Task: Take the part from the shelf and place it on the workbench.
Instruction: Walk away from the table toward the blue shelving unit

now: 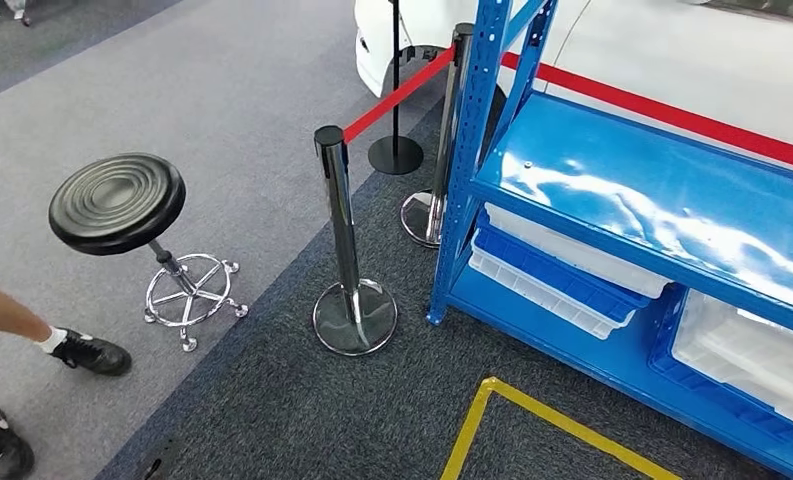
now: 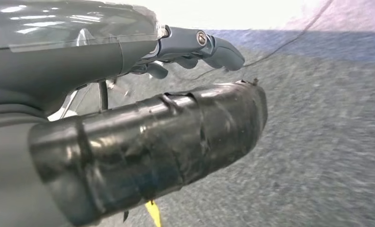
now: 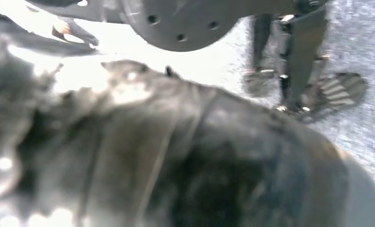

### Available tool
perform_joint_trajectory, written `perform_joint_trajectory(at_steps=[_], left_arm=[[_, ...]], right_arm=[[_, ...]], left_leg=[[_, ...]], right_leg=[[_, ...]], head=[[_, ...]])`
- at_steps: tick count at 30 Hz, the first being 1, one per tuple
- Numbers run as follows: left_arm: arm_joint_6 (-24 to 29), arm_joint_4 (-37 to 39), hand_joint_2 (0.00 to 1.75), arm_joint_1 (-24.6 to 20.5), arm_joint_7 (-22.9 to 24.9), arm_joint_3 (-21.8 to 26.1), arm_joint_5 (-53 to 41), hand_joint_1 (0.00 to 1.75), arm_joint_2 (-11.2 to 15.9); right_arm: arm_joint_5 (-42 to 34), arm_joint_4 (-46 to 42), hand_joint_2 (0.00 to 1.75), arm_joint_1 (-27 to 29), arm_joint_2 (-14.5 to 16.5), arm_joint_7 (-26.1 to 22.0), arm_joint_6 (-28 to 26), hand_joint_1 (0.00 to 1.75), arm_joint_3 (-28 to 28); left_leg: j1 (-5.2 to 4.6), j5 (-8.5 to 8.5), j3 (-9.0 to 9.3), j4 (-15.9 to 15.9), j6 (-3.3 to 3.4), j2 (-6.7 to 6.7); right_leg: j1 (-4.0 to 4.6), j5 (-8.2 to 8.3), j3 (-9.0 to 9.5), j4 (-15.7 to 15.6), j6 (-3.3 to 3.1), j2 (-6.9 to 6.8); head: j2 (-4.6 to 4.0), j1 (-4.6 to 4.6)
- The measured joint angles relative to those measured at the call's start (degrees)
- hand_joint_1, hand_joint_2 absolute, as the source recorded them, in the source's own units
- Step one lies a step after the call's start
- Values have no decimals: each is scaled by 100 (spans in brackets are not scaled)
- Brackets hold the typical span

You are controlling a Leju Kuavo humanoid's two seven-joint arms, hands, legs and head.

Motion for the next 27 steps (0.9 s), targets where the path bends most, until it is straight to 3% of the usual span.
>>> perform_joint_trajectory(at_steps=[1, 3, 5, 6, 8, 9, 11, 12, 13, 14, 15, 17, 19, 21, 23, 25, 27], left_arm=[[2, 0, 0, 11, 2, 0, 1, 0, 4], [5, -1, 0, 25, 5, -1, 3, 0, 11], [7, -1, 0, 12, 10, -1, 5, 0, 14], [9, 0, 0, -4, 8, 0, 5, 0, 9], [27, 0, 0, -16, -26, 0, -3, 0, 2], [42, 0, 0, -10, -52, 0, -9, 0, 0], [72, 0, 0, 8, -105, 0, -20, 0, 2], [86, 0, 0, 8, -128, 0, -26, 0, 3], [102, 0, 0, 4, -158, 0, -34, 0, 4], [126, 0, 0, -1, -196, 0, -43, 0, 4], [152, 0, 0, -4, -239, 0, -50, 0, 3], [206, 0, 0, -7, -316, 0, -52, 0, 1], [234, 0, 0, -30, -351, 0, -51, 0, 0], [242, 0, 0, -75, -367, 0, -49, 0, -1], [248, 0, 0, -95, -377, 0, -47, 0, 0], [257, 0, 0, -78, -381, 0, -45, 0, 4], [263, 0, 0, -53, -380, 0, -42, 0, 6]], right_arm=[[0, 1, 0, 4, 6, 2, 0, 0, 0], [0, 3, 0, 4, 16, 3, 0, 0, 0], [0, 4, 0, 18, 20, 3, 0, 0, 0], [0, 4, 0, 33, 20, 3, -1, 0, 0], [1, 3, 0, 39, 19, -1, 1, 0, 1], [5, 3, 0, 28, 18, -8, 6, 0, 2], [15, 3, 0, 7, 19, -38, 25, 0, 2], [22, 3, 0, 2, 19, -59, 42, 0, 2], [29, 3, 0, 5, 19, -93, 65, 0, 2], [44, 3, 0, 9, 18, -141, 98, 0, 2], [67, 3, 0, 13, 18, -200, 138, 0, 5], [115, 2, 0, 3, 17, -312, 206, 0, 18], [137, 0, 0, -15, 17, -365, 233, 0, 32], [140, -2, 0, -13, 17, -381, 236, 0, 37], [140, -2, 0, -14, 21, -386, 236, 0, 40], [142, -2, 0, -25, 23, -389, 236, 0, 44], [142, -3, 0, -29, 22, -390, 236, 0, 50]], left_leg=[[5, 322, 1, -303, 10, -103], [-4, 707, 0, -645, 97, -268], [-6, 753, 12, -663, 209, -238], [7, 806, 41, -688, 251, -180], [29, 830, 99, -761, 322, -52], [26, 824, 126, -784, 347, 20], [20, 779, 164, -795, 366, 166], [23, 749, 187, -795, 363, 236], [29, 715, 223, -795, 351, 301], [36, 676, 272, -795, 334, 364], [43, 636, 329, -797, 313, 420], [33, 557, 424, -813, 248, 535], [12, 508, 485, -851, 176, 649], [9, 473, 568, -896, 111, 722], [28, 328, 541, -728, 76, 498], [41, 1, 203, -71, 78, 181], [35, -197, -232, 627, 78, 94]], right_leg=[[-4, -56, 25, 55, 36, 69], [-9, -158, -5, 162, 116, 209], [-4, -212, -48, 205, 186, 333], [6, -239, -52, 229, 218, 275], [17, -408, -158, 479, 289, -58], [-6, -565, -301, 767, 328, -274], [-90, -841, -706, 1463, 404, -452], [-134, -866, -857, 1687, 437, -477], [-172, -771, -901, 1701, 464, -496], [-200, -573, -832, 1494, 483, -529], [-210, -328, -663, 1108, 482, -600], [-166, -45, -348, 424, 449, -823], [-107, -55, -264, 225, 397, -895], [-118, -52, -241, 169, 338, -763], [-153, -36, -164, 77, 268, -643], [-160, -39, -107, 30, 200, -519], [-141, -65, -80, 33, 160, -360]], head=[[0, 1], [0, -2], [0, -2], [0, -2], [0, 28], [0, 41], [0, 56], [0, 57], [0, 58], [0, 58], [0, 61], [0, 60], [0, 52], [0, 45], [0, 31], [0, 10], [0, 4]])
